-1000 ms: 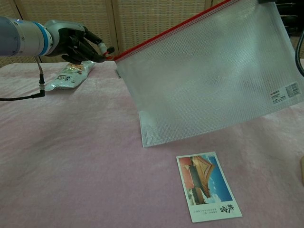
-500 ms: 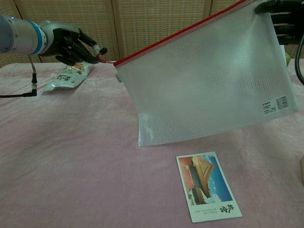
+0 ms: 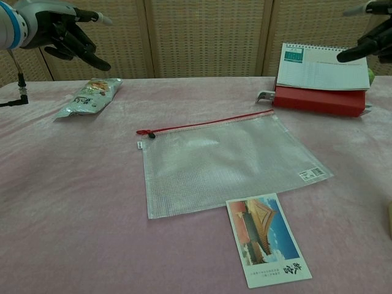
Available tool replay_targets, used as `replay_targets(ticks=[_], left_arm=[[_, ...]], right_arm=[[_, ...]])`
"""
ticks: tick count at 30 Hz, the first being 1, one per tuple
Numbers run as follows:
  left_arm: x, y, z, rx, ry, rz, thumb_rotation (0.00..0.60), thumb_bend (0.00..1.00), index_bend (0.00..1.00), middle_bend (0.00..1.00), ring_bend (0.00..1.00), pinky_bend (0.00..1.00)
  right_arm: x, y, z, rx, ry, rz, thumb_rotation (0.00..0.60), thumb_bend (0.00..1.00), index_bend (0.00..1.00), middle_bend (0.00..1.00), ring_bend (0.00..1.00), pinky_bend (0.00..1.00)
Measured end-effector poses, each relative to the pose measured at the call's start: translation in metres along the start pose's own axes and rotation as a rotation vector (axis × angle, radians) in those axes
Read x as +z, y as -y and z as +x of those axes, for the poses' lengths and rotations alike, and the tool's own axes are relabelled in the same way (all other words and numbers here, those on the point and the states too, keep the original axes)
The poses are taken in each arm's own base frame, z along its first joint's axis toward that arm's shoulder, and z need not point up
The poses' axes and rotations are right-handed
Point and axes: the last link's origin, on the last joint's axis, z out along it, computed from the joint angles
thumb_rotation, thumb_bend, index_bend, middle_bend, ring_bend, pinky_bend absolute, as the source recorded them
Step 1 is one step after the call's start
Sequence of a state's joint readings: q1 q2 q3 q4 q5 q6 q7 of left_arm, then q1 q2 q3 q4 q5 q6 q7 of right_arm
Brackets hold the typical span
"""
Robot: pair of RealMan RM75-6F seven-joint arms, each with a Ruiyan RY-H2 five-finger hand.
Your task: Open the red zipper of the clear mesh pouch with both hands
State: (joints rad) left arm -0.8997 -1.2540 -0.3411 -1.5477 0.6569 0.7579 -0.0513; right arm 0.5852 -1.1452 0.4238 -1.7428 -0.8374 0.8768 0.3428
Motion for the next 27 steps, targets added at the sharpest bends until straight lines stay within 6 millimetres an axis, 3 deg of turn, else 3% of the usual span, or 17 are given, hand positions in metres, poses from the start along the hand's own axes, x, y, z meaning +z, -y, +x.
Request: replay_targets(ticks=[2, 3, 5, 7, 9, 11, 15, 20, 27], left_arm=[[-0.009, 0.007, 0.011, 0.044, -0.059, -0.014, 0.6, 0.0, 0.0, 0.82, 0.87, 1.0], [-0.013, 0.01, 0.016, 0.067, -0.089, -0.02, 0.6, 0.0, 0.0, 0.73, 0.8, 0.96], [-0.025, 0.019, 0.027, 0.132, -0.165, -0.033, 0.6, 0.0, 0.0, 0.42, 0.5, 0.72], [-0.039, 0.029, 0.035, 0.2, -0.233, -0.04, 0.6, 0.0, 0.0, 0.06, 0.1, 0.26], [-0.059, 0.043, 0.044, 0.279, -0.305, -0.033, 0.6, 0.0, 0.0, 0.0, 0.01, 0.09], [-0.081, 0.056, 0.049, 0.334, -0.365, -0.012, 0.6, 0.0, 0.0, 0.0, 0.0, 0.01], [-0.128, 0.082, 0.049, 0.361, -0.41, 0.048, 0.6, 0.0, 0.0, 0.0, 0.0, 0.0], [-0.189, 0.116, 0.036, 0.411, -0.306, 0.148, 0.6, 0.0, 0.0, 0.0, 0.0, 0.0], [-0.248, 0.134, 0.023, 0.463, -0.329, 0.181, 0.6, 0.0, 0.0, 0.0, 0.0, 0.0]], right_arm=[[-0.005, -0.005, 0.007, -0.136, -0.044, 0.043, 0.6, 0.0, 0.04, 0.84, 0.9, 1.0], [-0.008, -0.008, 0.01, -0.198, -0.062, 0.065, 0.6, 0.0, 0.04, 0.74, 0.81, 0.95], [-0.016, -0.016, 0.018, -0.348, -0.102, 0.12, 0.6, 0.0, 0.05, 0.49, 0.58, 0.74], [-0.028, -0.026, 0.024, -0.502, -0.136, 0.174, 0.6, 0.0, 0.05, 0.17, 0.21, 0.33], [-0.041, -0.036, 0.03, -0.628, -0.162, 0.21, 0.6, 0.0, 0.05, 0.03, 0.03, 0.08], [-0.059, -0.05, 0.037, -0.748, -0.193, 0.229, 0.6, 0.0, 0.05, 0.0, 0.0, 0.0], [-0.094, -0.071, 0.048, -0.874, -0.24, 0.232, 0.6, 0.0, 0.03, 0.0, 0.0, 0.0], [-0.145, -0.093, 0.054, -0.94, -0.262, 0.206, 0.6, 0.0, 0.0, 0.0, 0.0, 0.0], [-0.188, -0.106, 0.054, -0.953, -0.307, 0.199, 0.6, 0.0, 0.0, 0.0, 0.0, 0.0]])
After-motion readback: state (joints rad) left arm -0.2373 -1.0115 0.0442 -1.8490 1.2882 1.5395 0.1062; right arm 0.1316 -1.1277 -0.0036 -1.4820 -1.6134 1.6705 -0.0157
